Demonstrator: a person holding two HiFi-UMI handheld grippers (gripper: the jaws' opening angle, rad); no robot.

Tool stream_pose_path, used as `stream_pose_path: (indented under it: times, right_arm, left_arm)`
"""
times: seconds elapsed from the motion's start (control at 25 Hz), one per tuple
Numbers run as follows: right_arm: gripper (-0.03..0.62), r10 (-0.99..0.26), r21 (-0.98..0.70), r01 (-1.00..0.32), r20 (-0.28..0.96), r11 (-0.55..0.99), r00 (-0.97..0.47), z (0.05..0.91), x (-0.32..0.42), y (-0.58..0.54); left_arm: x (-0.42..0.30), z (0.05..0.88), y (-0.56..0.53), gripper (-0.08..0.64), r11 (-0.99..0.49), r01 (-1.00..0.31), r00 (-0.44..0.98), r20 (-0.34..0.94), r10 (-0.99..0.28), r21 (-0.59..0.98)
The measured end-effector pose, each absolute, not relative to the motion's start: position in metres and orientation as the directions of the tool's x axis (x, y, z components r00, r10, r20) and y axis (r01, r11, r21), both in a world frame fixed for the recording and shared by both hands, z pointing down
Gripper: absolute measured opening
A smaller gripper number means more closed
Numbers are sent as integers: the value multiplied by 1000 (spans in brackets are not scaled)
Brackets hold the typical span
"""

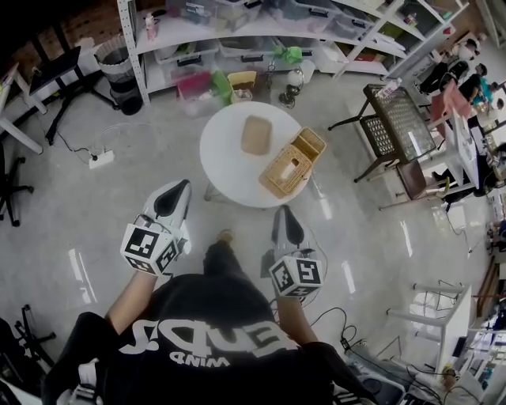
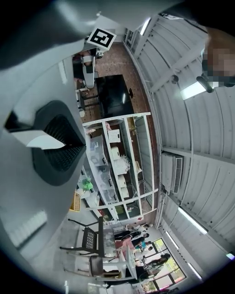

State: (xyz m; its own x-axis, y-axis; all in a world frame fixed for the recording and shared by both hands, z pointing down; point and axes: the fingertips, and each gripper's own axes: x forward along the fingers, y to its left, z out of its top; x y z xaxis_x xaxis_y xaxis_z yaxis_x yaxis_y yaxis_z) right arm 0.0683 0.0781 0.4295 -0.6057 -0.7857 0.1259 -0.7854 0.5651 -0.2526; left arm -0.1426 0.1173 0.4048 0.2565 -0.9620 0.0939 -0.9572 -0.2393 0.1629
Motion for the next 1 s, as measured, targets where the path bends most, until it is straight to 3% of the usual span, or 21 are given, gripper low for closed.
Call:
stream_pose_path:
  times: [0.48,1.0]
  right_arm:
    - [0,-754,-250,-756,124,605,-645,426,79,-67]
    - [0,-800,-277,-797,136,536,-585,432,84,-131]
  left_arm:
    - [-120,387,-25,2,-240,-961,254,93,-963,139]
    - [-111,387,-117,2,-320,-930,342,109,-933,180]
